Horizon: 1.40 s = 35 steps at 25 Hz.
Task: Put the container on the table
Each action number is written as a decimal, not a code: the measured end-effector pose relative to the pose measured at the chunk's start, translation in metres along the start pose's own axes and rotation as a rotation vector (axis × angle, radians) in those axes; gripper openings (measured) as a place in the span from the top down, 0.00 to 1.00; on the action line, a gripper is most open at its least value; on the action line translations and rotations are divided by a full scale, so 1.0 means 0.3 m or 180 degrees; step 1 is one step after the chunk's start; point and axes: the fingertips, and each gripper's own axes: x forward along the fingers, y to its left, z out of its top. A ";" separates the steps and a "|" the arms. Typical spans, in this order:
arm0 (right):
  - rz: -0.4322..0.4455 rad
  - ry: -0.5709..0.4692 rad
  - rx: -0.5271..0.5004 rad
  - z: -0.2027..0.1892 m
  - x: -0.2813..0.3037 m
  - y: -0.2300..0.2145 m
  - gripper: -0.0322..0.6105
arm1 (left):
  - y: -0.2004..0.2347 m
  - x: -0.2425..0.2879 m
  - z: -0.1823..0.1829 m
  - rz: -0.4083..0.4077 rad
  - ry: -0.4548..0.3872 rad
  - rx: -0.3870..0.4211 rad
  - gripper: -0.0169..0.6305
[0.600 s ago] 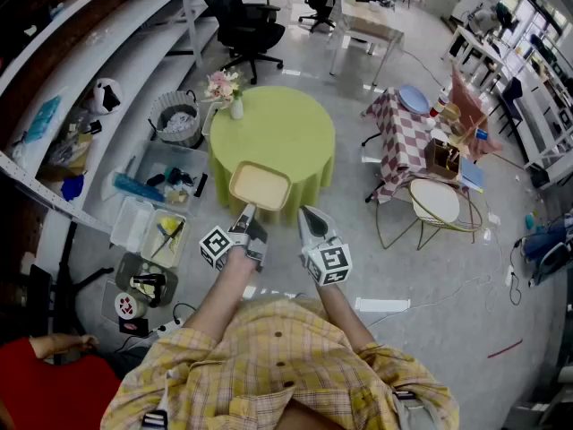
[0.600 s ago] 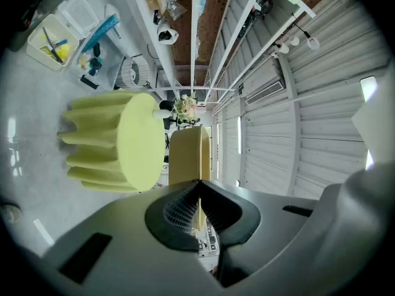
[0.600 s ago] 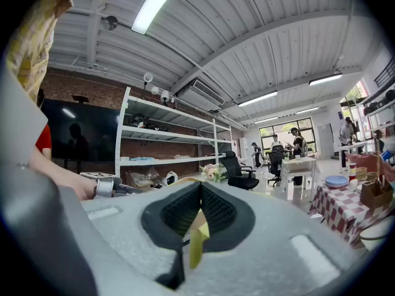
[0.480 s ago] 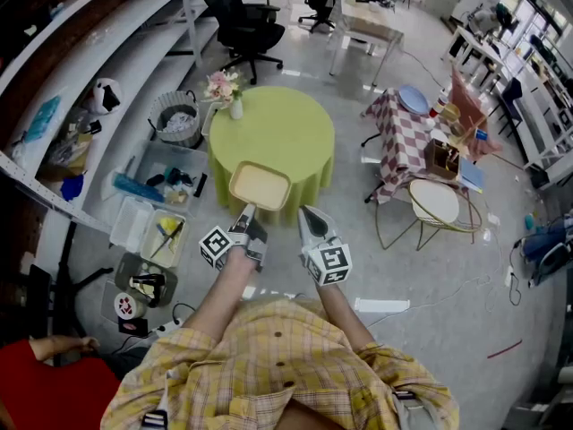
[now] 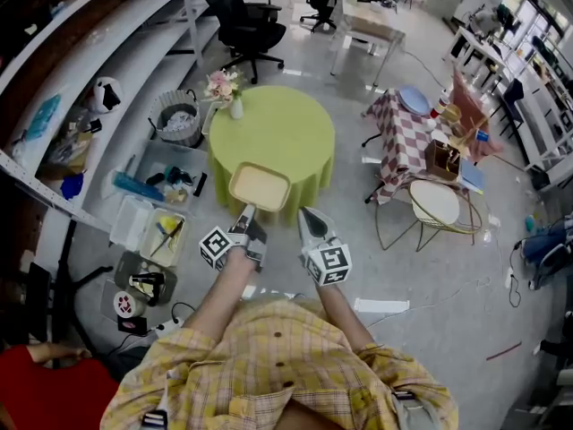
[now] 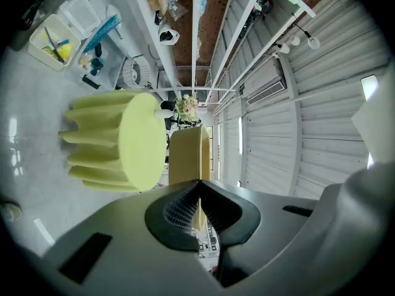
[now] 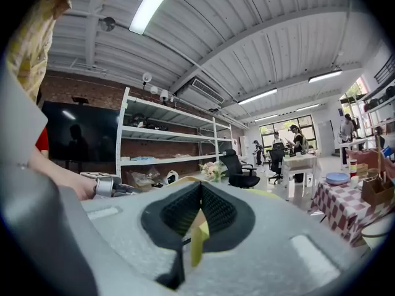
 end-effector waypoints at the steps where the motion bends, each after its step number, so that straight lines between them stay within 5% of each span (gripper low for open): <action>1: 0.0006 0.0002 0.0006 -0.003 -0.001 -0.002 0.95 | 0.001 0.000 -0.002 0.0002 -0.0005 0.0001 0.95; 15: 0.0215 -0.0036 0.0040 -0.008 -0.048 -0.050 0.95 | 0.008 0.001 -0.061 0.0026 -0.0088 0.0017 0.95; 35: 0.0476 -0.0134 -0.0043 0.012 -0.187 -0.213 0.95 | -0.012 0.032 -0.296 -0.0026 -0.0284 0.0100 0.95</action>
